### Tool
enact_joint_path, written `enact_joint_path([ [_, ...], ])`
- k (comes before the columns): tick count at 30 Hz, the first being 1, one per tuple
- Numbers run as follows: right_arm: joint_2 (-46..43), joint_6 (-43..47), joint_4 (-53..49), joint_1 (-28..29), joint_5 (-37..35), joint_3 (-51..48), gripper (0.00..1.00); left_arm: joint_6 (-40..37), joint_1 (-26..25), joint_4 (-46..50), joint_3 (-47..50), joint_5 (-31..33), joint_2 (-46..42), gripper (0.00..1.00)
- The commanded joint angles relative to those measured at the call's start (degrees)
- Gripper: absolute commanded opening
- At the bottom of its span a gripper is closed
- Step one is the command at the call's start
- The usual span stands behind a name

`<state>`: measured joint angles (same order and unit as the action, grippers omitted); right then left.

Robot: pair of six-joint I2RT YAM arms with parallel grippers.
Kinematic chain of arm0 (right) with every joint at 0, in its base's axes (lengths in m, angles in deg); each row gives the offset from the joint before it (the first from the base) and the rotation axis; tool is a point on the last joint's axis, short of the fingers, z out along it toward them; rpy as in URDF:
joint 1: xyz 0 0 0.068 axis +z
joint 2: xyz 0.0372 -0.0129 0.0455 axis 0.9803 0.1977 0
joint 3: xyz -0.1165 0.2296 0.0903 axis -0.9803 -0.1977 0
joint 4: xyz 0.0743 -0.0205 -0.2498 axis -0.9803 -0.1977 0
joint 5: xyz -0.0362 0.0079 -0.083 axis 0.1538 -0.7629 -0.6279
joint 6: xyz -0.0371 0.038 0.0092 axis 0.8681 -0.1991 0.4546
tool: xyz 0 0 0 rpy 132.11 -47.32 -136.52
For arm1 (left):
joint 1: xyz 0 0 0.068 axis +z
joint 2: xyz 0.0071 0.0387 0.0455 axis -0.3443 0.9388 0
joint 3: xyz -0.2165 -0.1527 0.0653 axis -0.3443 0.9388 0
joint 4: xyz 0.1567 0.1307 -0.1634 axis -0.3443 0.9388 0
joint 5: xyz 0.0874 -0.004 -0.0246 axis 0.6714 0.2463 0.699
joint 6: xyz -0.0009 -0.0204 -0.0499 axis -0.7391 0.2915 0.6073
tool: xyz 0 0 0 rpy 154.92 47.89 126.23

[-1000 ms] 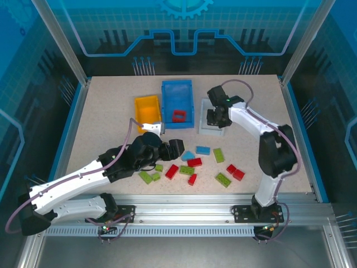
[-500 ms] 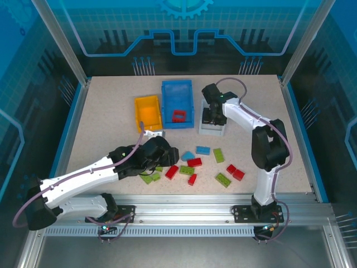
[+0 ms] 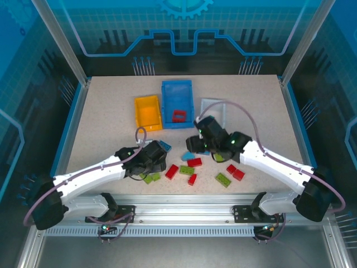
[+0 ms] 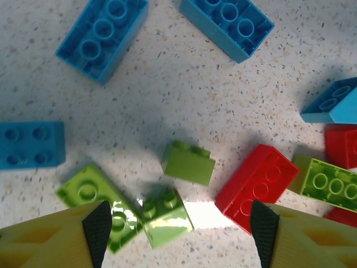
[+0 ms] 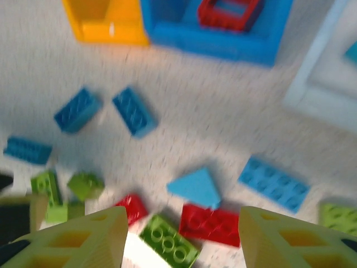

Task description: Sort the legos into containers by color

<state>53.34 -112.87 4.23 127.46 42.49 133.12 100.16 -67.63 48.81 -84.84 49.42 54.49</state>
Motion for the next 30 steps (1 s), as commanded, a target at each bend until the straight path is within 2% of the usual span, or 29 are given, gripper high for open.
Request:
enact_joint_path([
  [1,-5.15,-3.51,6.98,5.12,4.03,-6.05,0.59,-10.34,3.24,-5.77,1.00,-8.38,4.16,0.71],
  [3,-7.75,-4.86,9.20,7.23,5.77,-9.24,0.60,-13.09,4.38,-5.96,0.02,-11.17,7.20,0.71],
  [6,-10.31,-7.37,8.45,8.94,5.11,-11.19,0.60,-15.06,4.33,-4.88,-1.55,-11.63,10.65,0.69],
  [13,-12.96,-9.43,7.09,9.67,4.44,-11.86,0.61,-16.54,5.02,-5.70,-2.23,-9.33,15.69,0.64],
  [18,-12.31,-9.73,6.17,9.89,4.23,-10.61,0.60,-17.47,6.03,-8.14,-2.10,-9.81,18.21,0.54],
  [20,-12.08,-10.08,5.99,10.03,3.96,-10.54,0.60,-17.66,6.16,-8.76,-2.25,-9.45,18.91,0.45],
  [24,-12.28,-10.11,6.13,10.18,3.65,-10.94,0.59,-17.69,6.14,-8.30,-2.89,-7.50,17.02,0.31],
  [27,-13.58,-9.59,7.36,10.77,2.86,-11.68,0.59,-18.77,6.41,-4.63,-5.34,-3.27,12.33,0.30],
  [30,-15.06,-9.13,9.31,10.99,1.19,-12.72,0.59,-21.07,10.69,-2.70,-9.37,-2.15,9.70,0.28],
])
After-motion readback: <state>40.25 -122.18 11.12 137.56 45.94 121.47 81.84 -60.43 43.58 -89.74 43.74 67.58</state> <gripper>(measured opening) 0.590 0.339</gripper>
